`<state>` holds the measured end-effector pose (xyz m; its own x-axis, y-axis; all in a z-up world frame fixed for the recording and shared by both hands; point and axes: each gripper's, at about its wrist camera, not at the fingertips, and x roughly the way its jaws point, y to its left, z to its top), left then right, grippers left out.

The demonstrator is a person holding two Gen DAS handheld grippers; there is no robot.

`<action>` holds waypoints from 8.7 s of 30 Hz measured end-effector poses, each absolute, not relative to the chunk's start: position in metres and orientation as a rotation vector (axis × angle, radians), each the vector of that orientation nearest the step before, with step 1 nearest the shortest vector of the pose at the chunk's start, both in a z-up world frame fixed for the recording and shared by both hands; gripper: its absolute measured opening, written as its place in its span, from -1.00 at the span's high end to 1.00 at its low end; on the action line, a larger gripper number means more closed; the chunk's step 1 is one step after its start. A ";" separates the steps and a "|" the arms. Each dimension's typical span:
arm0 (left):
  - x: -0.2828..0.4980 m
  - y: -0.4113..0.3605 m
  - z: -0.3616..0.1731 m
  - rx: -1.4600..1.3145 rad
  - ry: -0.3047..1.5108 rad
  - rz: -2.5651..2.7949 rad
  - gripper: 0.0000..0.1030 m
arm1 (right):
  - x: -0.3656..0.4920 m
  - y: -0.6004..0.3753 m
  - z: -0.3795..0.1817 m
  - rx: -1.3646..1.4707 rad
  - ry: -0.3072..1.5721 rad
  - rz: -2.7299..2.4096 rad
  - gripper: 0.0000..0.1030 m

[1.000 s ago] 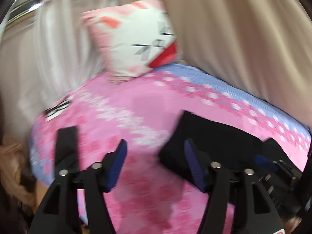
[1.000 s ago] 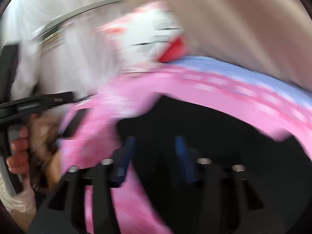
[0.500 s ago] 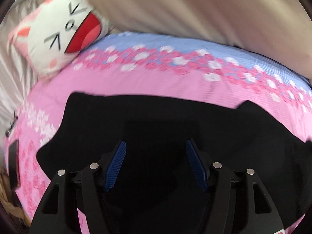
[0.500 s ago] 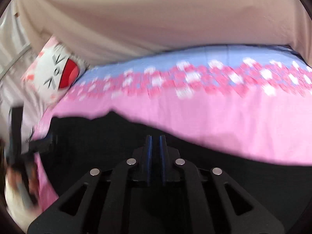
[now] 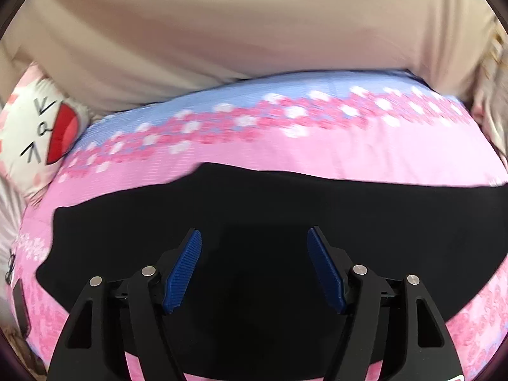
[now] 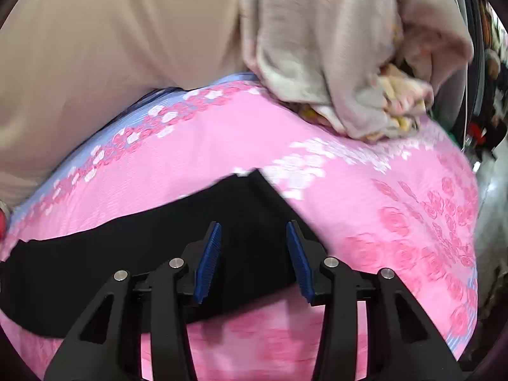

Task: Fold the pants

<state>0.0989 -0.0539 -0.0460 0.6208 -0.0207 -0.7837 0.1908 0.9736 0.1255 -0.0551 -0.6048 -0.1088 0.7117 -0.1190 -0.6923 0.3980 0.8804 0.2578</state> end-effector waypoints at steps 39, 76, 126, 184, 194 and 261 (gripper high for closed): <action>0.070 -0.117 -0.047 0.301 0.893 -0.112 -0.30 | 0.034 -0.574 -0.095 0.052 0.758 -0.233 0.69; 0.065 -0.090 -0.064 0.270 0.899 -0.138 -0.30 | 0.030 -0.548 -0.116 0.177 0.854 -0.224 0.62; 0.045 0.016 -0.095 0.144 0.958 0.141 -0.63 | -0.050 -0.615 -0.143 0.763 0.644 -0.239 0.58; 0.032 0.286 -0.096 -0.263 0.925 0.235 -0.63 | 0.030 -0.032 -0.088 -0.044 0.792 0.578 -0.04; 0.023 0.310 -0.097 -0.374 0.936 0.238 -0.63 | 0.044 0.005 -0.111 -0.182 0.809 0.547 0.44; 0.042 -0.174 -0.051 0.230 0.725 -0.307 0.71 | -0.127 -0.457 -0.114 0.729 0.531 0.006 -0.42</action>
